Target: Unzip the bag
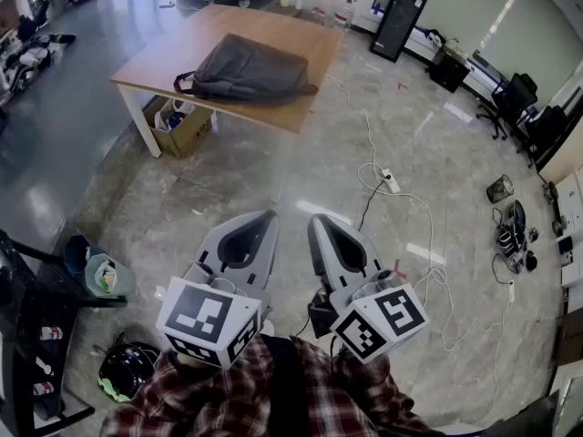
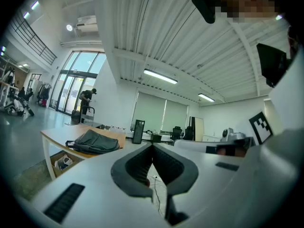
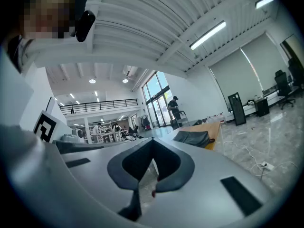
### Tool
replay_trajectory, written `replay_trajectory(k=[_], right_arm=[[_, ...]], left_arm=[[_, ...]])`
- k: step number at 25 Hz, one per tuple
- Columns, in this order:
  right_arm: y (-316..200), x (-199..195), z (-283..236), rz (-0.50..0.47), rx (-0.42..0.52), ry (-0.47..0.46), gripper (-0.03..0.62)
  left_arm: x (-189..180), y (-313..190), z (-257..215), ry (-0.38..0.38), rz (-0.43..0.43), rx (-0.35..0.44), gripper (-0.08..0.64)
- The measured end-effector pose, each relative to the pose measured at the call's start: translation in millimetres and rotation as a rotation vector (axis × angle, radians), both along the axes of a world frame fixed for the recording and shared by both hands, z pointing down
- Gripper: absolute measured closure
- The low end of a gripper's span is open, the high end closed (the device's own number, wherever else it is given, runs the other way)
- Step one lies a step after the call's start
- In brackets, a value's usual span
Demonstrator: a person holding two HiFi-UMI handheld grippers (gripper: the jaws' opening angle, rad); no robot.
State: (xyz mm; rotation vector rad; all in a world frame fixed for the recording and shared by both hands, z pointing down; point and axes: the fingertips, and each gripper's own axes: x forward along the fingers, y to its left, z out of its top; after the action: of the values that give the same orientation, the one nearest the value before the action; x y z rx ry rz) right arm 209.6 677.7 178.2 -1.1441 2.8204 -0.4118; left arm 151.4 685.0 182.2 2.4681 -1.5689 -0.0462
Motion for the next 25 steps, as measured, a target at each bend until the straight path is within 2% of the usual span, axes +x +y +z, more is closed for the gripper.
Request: replay_trajectory(k=[5, 9, 13, 19, 25], right_arm=[[-23, -15, 5, -0.019, -0.01, 0.008, 0.581], [-59, -48, 14, -0.039, -0.02, 0.006, 0.581], [-111, -87, 13, -0.037, -0.007, 0.01, 0.581], [-193, -143, -1, 0.016, 0.022, -0.016, 0.581], [-247, -199, 10, 0.073, 0.012, -0.027, 0.581]], left_arm=[[-15, -23, 4, 0.005, -0.015, -0.005, 0.551], [-42, -59, 13, 0.0, -0.019, -0.013, 0.551], [-81, -113, 10, 0.0, -0.015, 0.003, 0.551], [-143, -194, -4, -0.021, 0.02, 0.029, 0.551], [-204, -251, 7, -0.016, 0.057, 0.021, 0.551]])
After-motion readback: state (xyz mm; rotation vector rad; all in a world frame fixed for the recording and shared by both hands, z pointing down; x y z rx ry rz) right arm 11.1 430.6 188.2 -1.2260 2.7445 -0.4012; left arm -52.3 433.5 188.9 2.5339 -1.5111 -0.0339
